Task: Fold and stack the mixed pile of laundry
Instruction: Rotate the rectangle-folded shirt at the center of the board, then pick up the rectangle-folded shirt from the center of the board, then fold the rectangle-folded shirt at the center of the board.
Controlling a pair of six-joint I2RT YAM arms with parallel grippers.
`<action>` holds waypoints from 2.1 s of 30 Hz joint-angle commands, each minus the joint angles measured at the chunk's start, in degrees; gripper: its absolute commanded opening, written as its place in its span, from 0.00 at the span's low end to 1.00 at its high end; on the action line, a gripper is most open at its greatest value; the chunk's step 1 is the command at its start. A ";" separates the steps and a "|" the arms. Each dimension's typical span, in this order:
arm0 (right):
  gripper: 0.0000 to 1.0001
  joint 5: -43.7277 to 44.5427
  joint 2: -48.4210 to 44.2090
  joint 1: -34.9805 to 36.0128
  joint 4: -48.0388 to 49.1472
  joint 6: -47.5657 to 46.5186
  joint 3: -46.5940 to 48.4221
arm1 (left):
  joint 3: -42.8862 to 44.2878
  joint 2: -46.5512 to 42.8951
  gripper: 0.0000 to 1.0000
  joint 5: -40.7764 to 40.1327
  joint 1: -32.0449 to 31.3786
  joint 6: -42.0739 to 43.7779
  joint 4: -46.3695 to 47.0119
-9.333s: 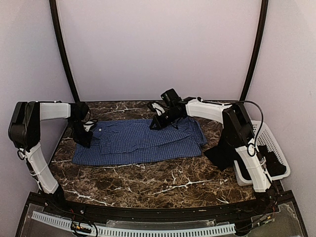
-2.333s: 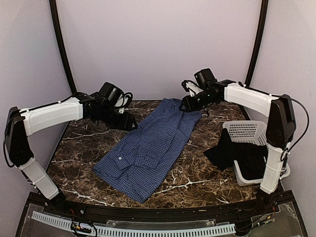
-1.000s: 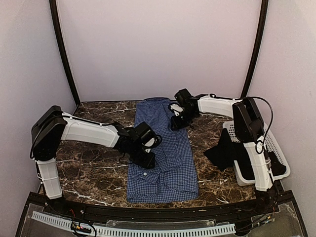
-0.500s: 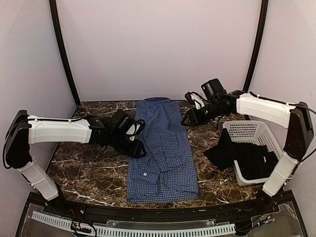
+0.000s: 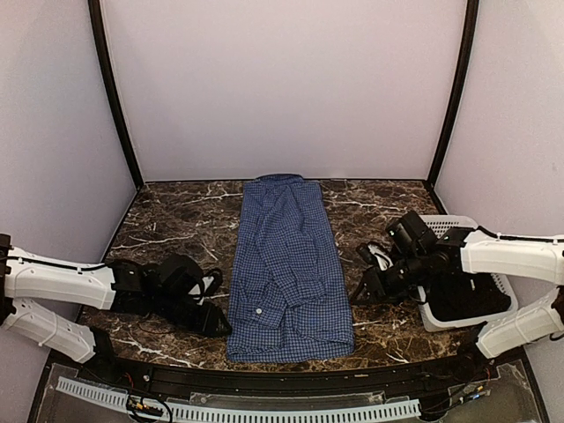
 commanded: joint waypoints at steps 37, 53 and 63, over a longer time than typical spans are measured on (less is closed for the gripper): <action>0.00 2.36 0.90 18.23 14.30 15.85 -9.53 | -10.45 -7.65 0.00 -0.03 -10.49 -13.33 16.21; 0.00 10.85 2.62 13.86 9.38 6.23 -0.02 | -4.41 -8.69 0.00 -2.94 -1.55 -5.20 12.86; 0.00 10.90 8.52 4.01 9.44 -3.59 9.57 | 7.52 2.84 0.00 0.02 10.10 5.07 13.19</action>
